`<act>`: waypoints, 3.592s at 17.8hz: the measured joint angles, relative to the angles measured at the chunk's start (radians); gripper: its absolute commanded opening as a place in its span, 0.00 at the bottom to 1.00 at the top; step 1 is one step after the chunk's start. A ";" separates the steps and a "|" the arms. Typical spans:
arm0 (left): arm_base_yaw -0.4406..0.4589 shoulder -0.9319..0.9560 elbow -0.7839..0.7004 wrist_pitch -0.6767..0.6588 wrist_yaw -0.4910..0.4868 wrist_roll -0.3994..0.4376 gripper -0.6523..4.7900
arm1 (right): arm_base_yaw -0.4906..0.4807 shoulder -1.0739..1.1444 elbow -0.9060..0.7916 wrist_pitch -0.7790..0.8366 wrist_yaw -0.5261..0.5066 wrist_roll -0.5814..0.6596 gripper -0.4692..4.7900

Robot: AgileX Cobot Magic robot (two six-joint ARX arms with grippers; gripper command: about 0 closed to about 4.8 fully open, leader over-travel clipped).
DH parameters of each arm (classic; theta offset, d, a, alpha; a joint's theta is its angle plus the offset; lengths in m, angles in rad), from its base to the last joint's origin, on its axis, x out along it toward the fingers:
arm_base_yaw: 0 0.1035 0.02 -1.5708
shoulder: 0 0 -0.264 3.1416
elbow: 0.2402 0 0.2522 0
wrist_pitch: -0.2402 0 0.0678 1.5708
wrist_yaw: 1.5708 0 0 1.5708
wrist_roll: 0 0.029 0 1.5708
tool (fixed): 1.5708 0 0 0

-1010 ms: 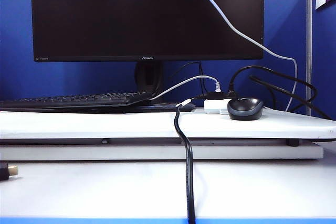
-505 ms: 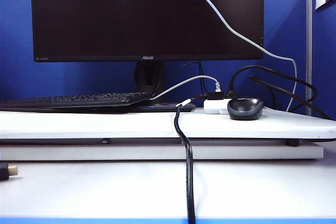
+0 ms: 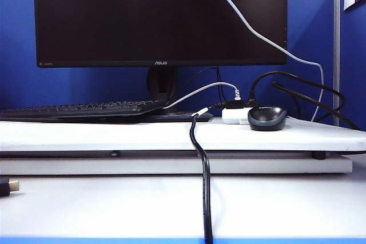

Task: Pick up the Type-C charging cable and the charging base, insert one end of the Type-C charger into the corresponding slot on the base, and finally place the plugged-in charger back on the table.

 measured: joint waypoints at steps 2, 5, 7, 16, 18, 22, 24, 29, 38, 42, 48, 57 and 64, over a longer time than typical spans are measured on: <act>0.000 -0.010 -0.001 -0.016 0.008 0.000 0.11 | 0.000 0.000 0.000 0.000 -0.010 -0.034 0.09; 0.003 -0.018 -0.001 -0.033 0.017 0.000 0.11 | 0.000 -0.002 0.000 -0.010 -0.010 -0.047 0.09; 0.003 -0.018 -0.001 -0.033 0.023 0.000 0.11 | 0.000 -0.002 0.000 -0.010 -0.016 -0.046 0.09; 0.005 -0.026 -0.001 -0.034 0.053 0.001 0.11 | 0.001 -0.003 0.000 0.000 -0.036 -0.007 0.09; 0.005 -0.032 -0.001 -0.040 0.063 0.001 0.11 | 0.001 -0.005 0.000 0.003 -0.040 0.021 0.09; 0.005 -0.034 -0.001 -0.043 0.067 0.001 0.11 | 0.002 -0.005 0.001 0.005 -0.064 -0.043 0.09; 0.005 -0.036 -0.001 -0.043 0.067 0.001 0.11 | 0.002 -0.005 0.001 0.011 -0.066 -0.014 0.09; 0.005 -0.042 -0.001 -0.040 0.106 0.001 0.11 | 0.000 -0.004 0.000 0.021 -0.052 0.025 0.76; -0.003 -0.050 -0.001 0.017 0.135 -0.001 0.11 | -0.029 -0.048 -0.001 -0.035 -0.152 0.447 0.76; -0.002 -0.053 0.000 0.040 0.126 0.010 0.11 | -0.063 -0.077 -0.001 -0.136 -0.278 0.508 0.76; -0.002 -0.053 0.001 -0.047 0.106 0.297 0.11 | -0.212 -0.180 0.000 -0.694 -0.326 0.545 0.23; -0.002 -0.053 0.001 -0.547 0.214 0.926 0.11 | -0.286 -0.203 -0.001 -1.040 -0.320 0.546 0.22; -0.003 -0.030 0.000 -1.041 0.103 1.329 0.11 | -0.286 -0.225 -0.001 -1.138 -0.130 0.549 0.09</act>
